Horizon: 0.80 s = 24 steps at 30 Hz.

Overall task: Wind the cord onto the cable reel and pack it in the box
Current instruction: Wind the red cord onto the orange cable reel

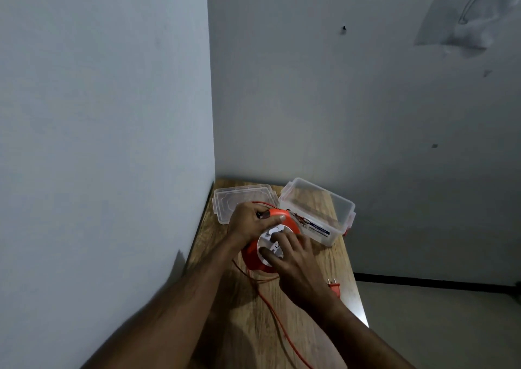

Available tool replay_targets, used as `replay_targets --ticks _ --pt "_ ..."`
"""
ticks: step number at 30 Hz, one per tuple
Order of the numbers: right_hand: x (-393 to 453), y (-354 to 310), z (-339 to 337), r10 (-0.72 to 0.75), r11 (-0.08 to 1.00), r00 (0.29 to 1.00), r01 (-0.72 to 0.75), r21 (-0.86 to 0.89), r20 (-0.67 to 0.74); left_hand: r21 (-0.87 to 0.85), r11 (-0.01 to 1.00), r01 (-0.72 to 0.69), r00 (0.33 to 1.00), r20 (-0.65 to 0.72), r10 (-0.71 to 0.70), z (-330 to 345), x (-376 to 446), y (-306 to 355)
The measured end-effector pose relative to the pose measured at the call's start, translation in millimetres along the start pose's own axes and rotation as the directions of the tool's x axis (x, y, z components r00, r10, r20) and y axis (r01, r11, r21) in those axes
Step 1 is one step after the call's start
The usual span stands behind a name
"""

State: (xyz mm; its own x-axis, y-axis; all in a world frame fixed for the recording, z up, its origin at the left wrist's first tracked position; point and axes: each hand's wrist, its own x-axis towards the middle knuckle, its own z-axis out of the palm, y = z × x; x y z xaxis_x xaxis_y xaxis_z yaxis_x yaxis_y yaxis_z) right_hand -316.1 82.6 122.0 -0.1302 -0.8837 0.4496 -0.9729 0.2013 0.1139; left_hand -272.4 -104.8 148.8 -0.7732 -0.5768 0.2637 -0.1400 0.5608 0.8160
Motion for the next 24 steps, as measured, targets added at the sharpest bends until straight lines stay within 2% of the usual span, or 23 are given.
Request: replay_targets --ticks 4,9,12,15,17,19,20,21,22,23,24 --pt "0.6 9.0 2.8 0.062 0.995 0.995 -0.055 -0.079 0.082 -0.018 1.000 0.008 0.999 0.037 -0.007 -0.9 0.1 2.3" --pt "1.9 8.8 4.4 0.046 0.995 0.996 -0.039 -0.089 0.073 0.008 0.999 -0.042 0.997 0.061 0.041 1.1 -3.8 5.1" --pt "7.0 9.8 3.9 0.074 0.997 0.997 -0.074 -0.010 0.036 0.033 0.999 -0.042 0.998 0.046 0.041 2.4 -5.9 7.1" --pt "12.3 6.5 0.6 0.256 0.958 0.967 -0.252 0.136 -0.014 0.029 0.999 -0.040 0.999 0.013 0.040 -0.1 -5.4 12.0" --pt "16.3 -1.1 -0.9 0.480 0.839 0.877 -0.453 0.302 -0.017 0.013 1.000 -0.024 0.999 -0.024 0.025 -0.4 -4.5 15.1" --pt "23.3 -12.4 -2.2 0.730 0.571 0.683 -0.613 0.546 0.003 -0.008 1.000 -0.025 0.999 -0.048 0.025 1.5 -2.1 16.4" --pt "27.5 -18.0 -4.6 0.820 0.421 0.571 -0.646 0.637 0.038 -0.008 1.000 -0.030 0.999 -0.045 0.030 2.9 -1.5 17.1" --pt "30.5 -23.9 -7.4 0.867 0.311 0.492 -0.656 0.688 0.077 0.002 0.999 -0.038 0.999 -0.034 0.038 3.7 -1.8 17.5" --pt "31.0 -27.7 -7.6 0.880 0.259 0.464 -0.655 0.710 0.107 0.022 0.999 -0.045 0.999 -0.014 0.045 3.8 -2.2 17.5" --pt "30.0 -31.0 -8.6 0.868 0.264 0.483 -0.644 0.718 0.114 0.037 0.998 -0.049 0.999 0.002 0.049 4.2 -2.2 15.2" --pt "27.4 -32.1 -11.0 0.840 0.317 0.534 -0.628 0.710 0.097 0.033 0.999 -0.035 0.999 0.011 0.035 3.7 -3.0 13.7"
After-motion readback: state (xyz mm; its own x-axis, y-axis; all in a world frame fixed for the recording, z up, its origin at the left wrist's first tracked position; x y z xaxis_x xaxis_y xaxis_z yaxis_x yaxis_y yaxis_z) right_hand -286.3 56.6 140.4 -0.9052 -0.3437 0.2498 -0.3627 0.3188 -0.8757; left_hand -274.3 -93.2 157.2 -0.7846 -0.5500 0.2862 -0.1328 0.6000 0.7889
